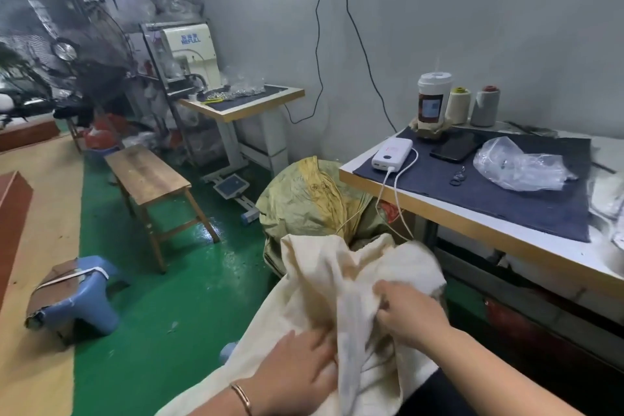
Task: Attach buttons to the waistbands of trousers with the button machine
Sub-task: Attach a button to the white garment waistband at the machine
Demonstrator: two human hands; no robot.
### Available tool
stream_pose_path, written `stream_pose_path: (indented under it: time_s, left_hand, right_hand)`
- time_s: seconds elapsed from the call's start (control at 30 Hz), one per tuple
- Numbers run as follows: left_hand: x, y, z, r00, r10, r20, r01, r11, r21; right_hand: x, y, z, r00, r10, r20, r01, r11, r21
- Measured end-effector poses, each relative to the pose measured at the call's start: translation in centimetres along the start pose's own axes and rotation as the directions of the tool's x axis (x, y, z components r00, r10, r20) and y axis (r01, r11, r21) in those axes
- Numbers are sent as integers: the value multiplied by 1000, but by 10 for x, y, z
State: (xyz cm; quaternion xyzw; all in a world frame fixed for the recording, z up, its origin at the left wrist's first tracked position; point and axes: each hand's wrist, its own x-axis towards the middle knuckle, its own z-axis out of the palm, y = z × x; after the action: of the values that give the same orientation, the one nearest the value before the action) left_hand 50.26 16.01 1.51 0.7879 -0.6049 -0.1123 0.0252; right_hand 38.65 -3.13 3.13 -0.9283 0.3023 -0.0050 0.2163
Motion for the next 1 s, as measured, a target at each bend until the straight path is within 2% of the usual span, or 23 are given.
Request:
stream_pose_path:
  time_s: [0.07,0.17,0.27,0.37,0.47,0.6,0.7,0.8,0.9,1.0]
  left_hand:
    - [-1,8,10,995,6,99,-5,1000,-9]
    - [5,13,-3,987,17,159,-33,995,94]
    - [10,16,-32,997,33,73,-34,999,17]
    - [14,20,-62,998,-56,-36,55,998,-28]
    - [19,28,-84,990,-144,-2,144,985,97]
    - [29,41,-111,985,-172,12,162,948,272]
    - [46,66,-134,997,-70,-18,72,962,262]
    - [77,110,-147,989,147,28,-149,952,267]
    - [104,162,-156,934,355,33,-349,894,281]
    - [136,206,-165,872,486,-61,-445,837,318]
  right_hand:
    - [-1,5,6,996,17,82,-9,995,-104]
    - [0,12,-7,988,78,130,-62,990,-124]
    - [-4,18,-23,988,92,126,-92,996,-3]
    - [-14,25,-37,994,55,91,-63,994,84]
    - [-28,33,-51,998,43,50,-51,982,182]
    - [-59,50,-74,999,34,33,-43,947,317]
    - [-85,72,-102,1000,14,-1,-13,934,358]
    - [-120,107,-139,995,95,-35,-67,880,470]
    - [-150,146,-170,963,237,-126,-125,813,569]
    - [-171,184,-189,891,385,-240,-168,771,614]
